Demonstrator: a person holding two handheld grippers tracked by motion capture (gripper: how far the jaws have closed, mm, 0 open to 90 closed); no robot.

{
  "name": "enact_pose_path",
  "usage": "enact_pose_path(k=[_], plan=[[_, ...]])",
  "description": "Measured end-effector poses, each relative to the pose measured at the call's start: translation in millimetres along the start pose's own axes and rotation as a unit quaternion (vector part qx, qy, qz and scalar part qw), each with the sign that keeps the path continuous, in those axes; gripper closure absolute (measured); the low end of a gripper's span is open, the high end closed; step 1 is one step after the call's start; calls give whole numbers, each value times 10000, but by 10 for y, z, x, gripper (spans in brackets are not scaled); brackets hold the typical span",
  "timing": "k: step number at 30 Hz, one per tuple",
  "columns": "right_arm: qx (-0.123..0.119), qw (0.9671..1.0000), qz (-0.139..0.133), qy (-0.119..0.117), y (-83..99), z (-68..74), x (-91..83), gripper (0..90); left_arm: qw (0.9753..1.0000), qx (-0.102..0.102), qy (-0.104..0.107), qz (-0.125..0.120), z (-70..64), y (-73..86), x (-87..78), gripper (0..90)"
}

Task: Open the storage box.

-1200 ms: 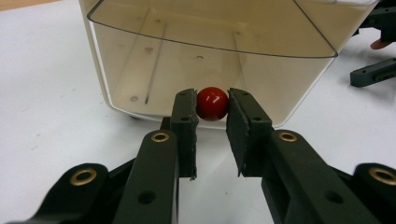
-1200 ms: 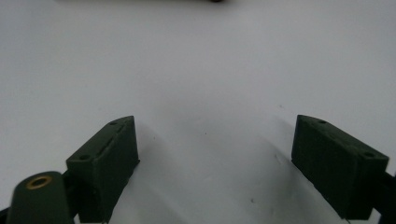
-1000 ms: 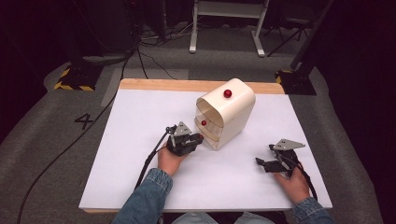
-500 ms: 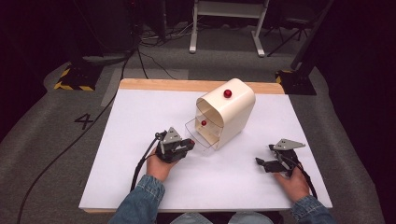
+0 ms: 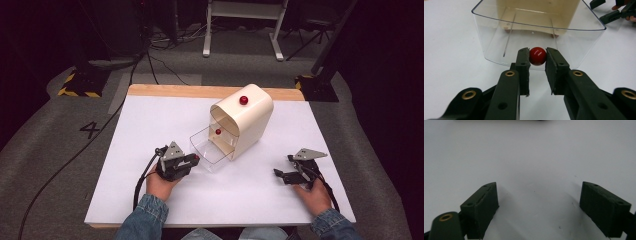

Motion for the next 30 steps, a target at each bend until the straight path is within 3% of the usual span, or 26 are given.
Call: enact_pose_path(k=[6, 17, 21, 30], plan=[[7, 10000, 5, -10, 0, -4, 1, 154, 10000, 9, 16, 17, 7, 33, -41, 733], [18, 10000, 3, -16, 0, -4, 2, 155, 9994, 110, 93, 327, 23, 133, -18, 723], [6, 10000, 5, -14, 0, -4, 1, 155, 9991, 76, 120, 411, 31, 170, -13, 672], [11, 10000, 5, -16, 0, -5, 1, 156, 9998, 38, 113, 185, 10, 85, -115, 582]])
Point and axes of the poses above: each handheld gripper's, and its own axes: x roughly forward along the jaws, y roughly out of its underside, z roughly to its left, the point moved 1 cm from there along x, roughly forward along the jaws, and after that the axes turned 2 degrees about y, right-handed, at the moved point
